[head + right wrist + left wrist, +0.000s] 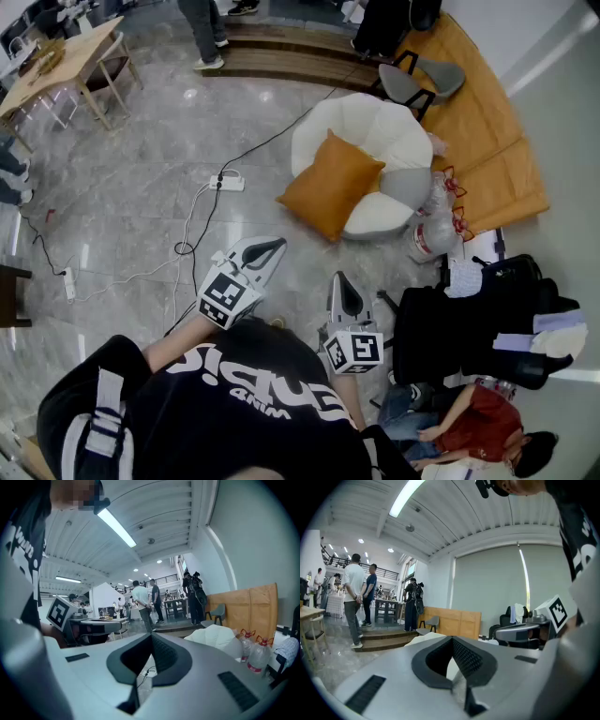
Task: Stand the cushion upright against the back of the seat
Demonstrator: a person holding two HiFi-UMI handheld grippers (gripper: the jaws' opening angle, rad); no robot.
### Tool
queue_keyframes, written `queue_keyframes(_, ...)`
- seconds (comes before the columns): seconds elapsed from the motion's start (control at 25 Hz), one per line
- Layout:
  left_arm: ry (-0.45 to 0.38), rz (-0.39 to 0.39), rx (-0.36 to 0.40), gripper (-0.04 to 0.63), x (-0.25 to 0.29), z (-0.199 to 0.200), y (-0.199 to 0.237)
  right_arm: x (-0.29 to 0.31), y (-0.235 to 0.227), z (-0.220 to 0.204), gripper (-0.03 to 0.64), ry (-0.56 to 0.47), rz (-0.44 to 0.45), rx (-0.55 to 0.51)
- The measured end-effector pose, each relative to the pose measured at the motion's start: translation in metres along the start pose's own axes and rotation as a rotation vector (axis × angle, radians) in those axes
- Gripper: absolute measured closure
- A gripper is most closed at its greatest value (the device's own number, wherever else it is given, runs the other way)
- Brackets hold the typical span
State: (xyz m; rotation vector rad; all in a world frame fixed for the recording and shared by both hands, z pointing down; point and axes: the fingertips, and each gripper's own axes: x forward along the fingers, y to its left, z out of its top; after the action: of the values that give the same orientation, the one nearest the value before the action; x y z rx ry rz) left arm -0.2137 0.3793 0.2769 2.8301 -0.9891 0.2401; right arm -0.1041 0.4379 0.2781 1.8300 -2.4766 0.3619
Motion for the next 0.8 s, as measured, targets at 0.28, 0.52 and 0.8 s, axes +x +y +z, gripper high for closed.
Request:
queue_keyframes(0.28,0.027,-0.007,-0.021,0.588,0.003,0.009,-0.004,0.001,-0.003,0.004,0.595,-0.001,0.003,0.001)
queue_keyframes(0.52,0.031,0.004,-0.019,0.588,0.0,0.007,-0.001,-0.001,-0.001,0.003,0.595,-0.005,0.006,0.002)
queue_keyframes(0.8,0.037,-0.001,-0.028,0.588,-0.01,0.004,0.005,-0.004,0.002,0.011,0.595,-0.045,-0.019,0.027)
